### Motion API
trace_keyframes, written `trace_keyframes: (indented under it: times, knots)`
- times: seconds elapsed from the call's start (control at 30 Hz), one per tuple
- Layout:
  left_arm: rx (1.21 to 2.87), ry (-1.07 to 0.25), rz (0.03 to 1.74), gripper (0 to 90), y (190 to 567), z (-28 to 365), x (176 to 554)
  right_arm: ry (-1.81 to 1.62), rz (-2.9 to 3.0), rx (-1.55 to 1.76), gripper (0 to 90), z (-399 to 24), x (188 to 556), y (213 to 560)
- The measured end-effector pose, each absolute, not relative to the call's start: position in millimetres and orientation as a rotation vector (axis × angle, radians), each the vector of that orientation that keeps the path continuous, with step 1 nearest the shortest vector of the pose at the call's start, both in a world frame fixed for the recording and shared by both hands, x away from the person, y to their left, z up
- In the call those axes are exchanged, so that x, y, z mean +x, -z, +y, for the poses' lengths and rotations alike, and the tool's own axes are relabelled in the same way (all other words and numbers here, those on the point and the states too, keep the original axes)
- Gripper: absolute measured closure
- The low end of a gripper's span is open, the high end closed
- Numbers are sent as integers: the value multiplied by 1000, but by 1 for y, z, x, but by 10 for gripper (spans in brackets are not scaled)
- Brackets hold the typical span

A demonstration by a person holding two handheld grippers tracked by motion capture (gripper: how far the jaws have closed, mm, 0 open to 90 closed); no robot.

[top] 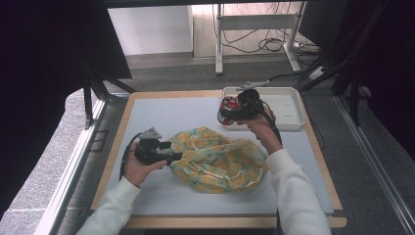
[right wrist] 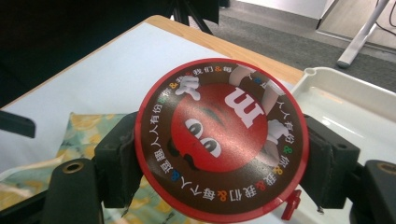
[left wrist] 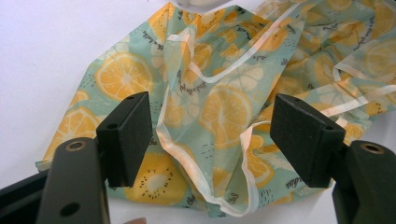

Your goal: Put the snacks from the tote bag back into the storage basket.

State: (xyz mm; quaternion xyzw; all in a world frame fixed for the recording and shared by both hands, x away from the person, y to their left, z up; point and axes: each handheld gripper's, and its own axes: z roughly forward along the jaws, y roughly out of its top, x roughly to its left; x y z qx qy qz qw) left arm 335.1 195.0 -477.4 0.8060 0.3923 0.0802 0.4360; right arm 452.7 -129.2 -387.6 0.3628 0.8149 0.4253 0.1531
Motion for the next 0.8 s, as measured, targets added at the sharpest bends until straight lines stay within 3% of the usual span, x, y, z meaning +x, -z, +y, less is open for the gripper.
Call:
trace_keyframes:
  times: [0.8]
  knots:
    - [2007, -196, 980, 301, 479, 197, 336, -1082, 2321, 1147, 258, -133, 506, 413]
